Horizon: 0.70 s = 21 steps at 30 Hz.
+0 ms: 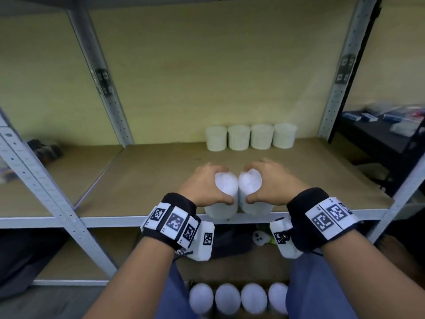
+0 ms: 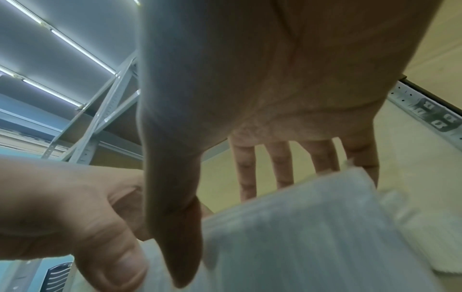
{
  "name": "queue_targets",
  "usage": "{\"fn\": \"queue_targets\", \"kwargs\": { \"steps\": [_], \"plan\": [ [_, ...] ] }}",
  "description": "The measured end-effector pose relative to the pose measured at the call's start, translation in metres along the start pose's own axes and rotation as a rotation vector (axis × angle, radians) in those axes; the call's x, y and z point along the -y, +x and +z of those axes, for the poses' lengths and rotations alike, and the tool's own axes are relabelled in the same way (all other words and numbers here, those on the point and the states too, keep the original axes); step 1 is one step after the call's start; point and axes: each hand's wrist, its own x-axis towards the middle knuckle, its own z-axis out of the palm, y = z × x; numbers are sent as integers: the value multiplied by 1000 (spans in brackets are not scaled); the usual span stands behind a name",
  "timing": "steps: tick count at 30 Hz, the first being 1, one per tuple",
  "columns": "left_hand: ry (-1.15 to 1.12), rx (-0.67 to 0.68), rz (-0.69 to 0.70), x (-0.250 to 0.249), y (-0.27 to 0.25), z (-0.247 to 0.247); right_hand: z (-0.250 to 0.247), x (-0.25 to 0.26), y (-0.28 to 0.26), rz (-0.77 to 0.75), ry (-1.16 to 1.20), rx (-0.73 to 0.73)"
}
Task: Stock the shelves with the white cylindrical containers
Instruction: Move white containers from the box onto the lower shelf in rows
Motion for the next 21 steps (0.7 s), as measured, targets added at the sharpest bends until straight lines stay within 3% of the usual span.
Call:
{"fn": "queue_targets", "kwargs": {
  "steps": [12,21],
  "plan": [
    [-33,32,-67,18,37,19,27,-20,43,2,103,42],
    [-33,69,-67,20,36,20,34,-28,43,-31,112,59]
  ]
}}
